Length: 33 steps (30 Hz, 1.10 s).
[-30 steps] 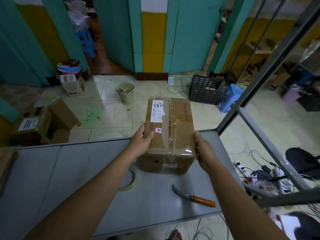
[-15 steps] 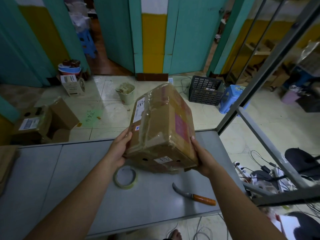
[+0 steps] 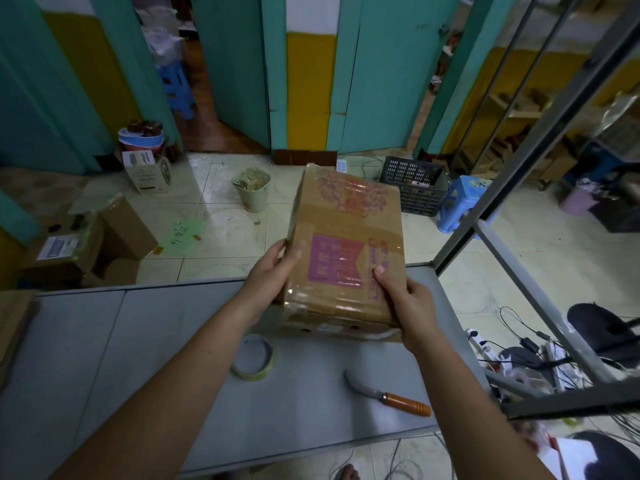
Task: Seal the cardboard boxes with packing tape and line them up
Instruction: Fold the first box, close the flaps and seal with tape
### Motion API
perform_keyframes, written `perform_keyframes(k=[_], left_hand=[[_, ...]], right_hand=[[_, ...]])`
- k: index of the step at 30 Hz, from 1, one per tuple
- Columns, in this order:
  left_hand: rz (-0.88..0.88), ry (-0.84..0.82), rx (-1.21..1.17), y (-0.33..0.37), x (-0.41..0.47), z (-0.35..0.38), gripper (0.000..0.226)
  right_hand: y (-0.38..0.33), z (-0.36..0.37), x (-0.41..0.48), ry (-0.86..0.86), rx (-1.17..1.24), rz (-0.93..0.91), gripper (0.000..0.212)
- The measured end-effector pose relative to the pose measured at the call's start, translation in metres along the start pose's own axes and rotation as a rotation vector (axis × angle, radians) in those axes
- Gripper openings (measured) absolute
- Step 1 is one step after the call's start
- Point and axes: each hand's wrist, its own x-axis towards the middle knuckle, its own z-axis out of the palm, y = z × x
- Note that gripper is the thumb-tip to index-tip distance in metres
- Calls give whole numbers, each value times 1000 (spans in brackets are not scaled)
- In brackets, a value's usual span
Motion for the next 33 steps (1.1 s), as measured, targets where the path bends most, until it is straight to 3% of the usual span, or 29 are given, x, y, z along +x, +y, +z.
perform_keyframes(k=[5,8,12,15,19,23,26,28,30,33], left_hand=[[-31,6,-167,-10,4,12,62],[-186,-28,-393,-26,7,5,66],[-343,-101,-622,-45,7,-8,66],[-347,-123,-613,-53,5,-15,72],[-299,-116,-525,-54,5,-19,88],[-354,-170,-562,-62,8,-23,61],[-392,-180,-610,-68,9,-19,59],[-423,-196,-614,-68,10,-9,62],[-454,-251,-600,-65,11,6,65],[-377,-235,-502,-54,16,30,63]], right_hand=[[-29,5,-15,-27,-204,-201,49],[-41,-7,-16,-33,-348,-311,37],[-39,-46,-4,383,-467,-413,40],[-24,-72,8,465,-222,-229,22],[-5,-101,17,465,398,101,34],[18,-111,15,271,634,234,26],[36,-97,7,21,377,324,21],[44,-85,3,-199,262,346,38],[41,-78,0,-349,313,349,60],[26,-84,-2,-267,335,312,71]])
